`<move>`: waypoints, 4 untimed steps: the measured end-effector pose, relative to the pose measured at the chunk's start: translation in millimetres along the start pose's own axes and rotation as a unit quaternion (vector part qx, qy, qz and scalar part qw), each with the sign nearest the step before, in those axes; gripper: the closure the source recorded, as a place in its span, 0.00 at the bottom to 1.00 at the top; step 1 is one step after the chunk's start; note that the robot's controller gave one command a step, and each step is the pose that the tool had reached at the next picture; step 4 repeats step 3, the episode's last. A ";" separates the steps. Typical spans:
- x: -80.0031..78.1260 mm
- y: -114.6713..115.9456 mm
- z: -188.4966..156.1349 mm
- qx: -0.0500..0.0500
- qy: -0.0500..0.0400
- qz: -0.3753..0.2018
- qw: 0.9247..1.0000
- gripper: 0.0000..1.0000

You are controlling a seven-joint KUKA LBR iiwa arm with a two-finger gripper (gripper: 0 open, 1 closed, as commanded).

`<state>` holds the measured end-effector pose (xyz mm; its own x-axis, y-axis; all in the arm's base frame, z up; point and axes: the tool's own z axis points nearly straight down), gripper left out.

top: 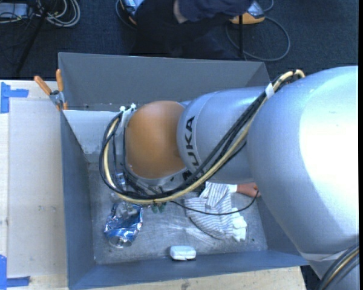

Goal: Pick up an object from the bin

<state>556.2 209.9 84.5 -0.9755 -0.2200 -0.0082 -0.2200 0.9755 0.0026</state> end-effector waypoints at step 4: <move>-6.4 10.3 -171.9 0.001 0.004 -0.001 1.000 1.00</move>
Offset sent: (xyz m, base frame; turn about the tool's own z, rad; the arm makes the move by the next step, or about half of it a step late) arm 0.0084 -0.0064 0.1202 -0.0472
